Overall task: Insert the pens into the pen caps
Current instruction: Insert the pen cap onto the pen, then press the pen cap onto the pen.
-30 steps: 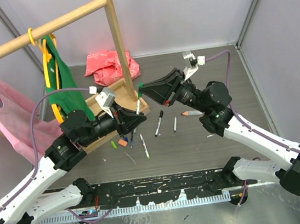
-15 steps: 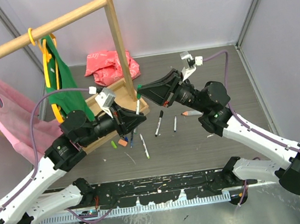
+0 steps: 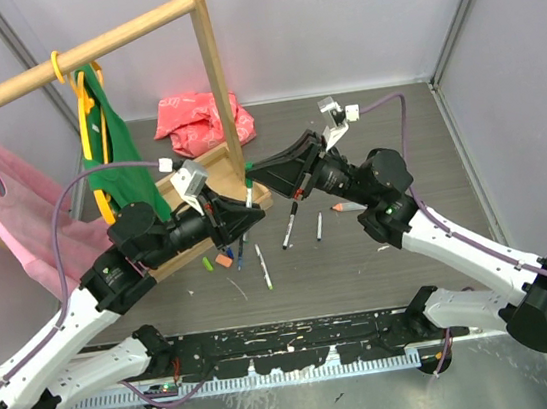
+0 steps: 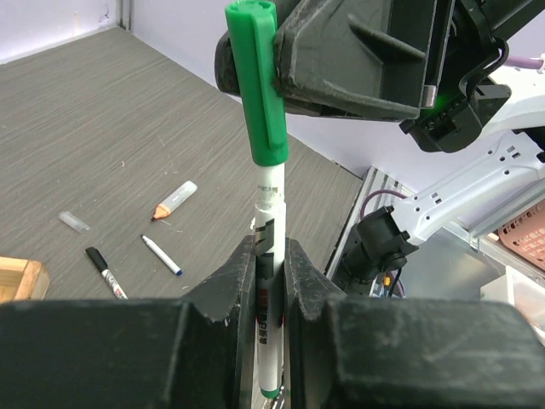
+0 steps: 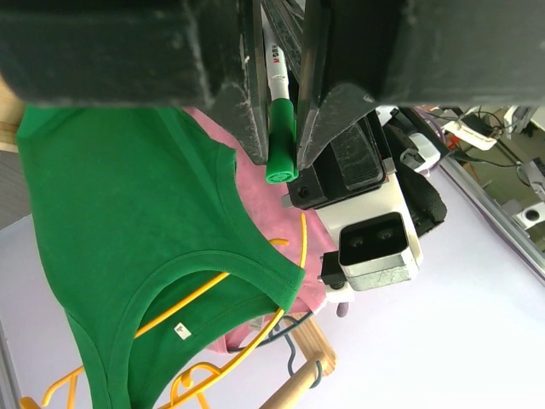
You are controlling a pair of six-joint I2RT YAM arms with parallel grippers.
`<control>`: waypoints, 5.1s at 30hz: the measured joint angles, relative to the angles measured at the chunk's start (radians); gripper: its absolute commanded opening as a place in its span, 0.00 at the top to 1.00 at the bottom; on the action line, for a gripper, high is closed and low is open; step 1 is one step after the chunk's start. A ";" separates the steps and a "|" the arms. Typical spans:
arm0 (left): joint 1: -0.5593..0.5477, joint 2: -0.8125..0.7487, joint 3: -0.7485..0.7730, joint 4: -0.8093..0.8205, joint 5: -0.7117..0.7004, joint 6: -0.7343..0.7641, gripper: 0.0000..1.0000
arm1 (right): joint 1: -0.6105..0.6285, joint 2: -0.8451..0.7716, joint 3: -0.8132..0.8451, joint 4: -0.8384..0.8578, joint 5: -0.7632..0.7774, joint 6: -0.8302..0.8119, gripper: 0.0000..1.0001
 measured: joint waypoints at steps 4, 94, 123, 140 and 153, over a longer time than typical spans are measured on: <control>0.001 0.000 0.000 0.003 -0.005 0.000 1.00 | 0.002 0.003 0.000 0.000 -0.007 0.004 1.00; 0.001 0.032 0.010 0.063 0.081 -0.027 1.00 | 0.030 -0.016 0.190 -0.301 -0.073 -0.267 0.60; 0.001 0.037 0.019 0.071 0.087 -0.028 1.00 | 0.030 0.014 0.190 -0.299 -0.118 -0.240 0.65; 0.001 0.050 0.019 0.084 0.103 -0.028 1.00 | 0.030 0.014 0.189 -0.292 -0.093 -0.226 1.00; -0.001 0.059 0.046 0.055 0.082 -0.034 1.00 | 0.032 0.014 0.183 -0.280 -0.089 -0.241 1.00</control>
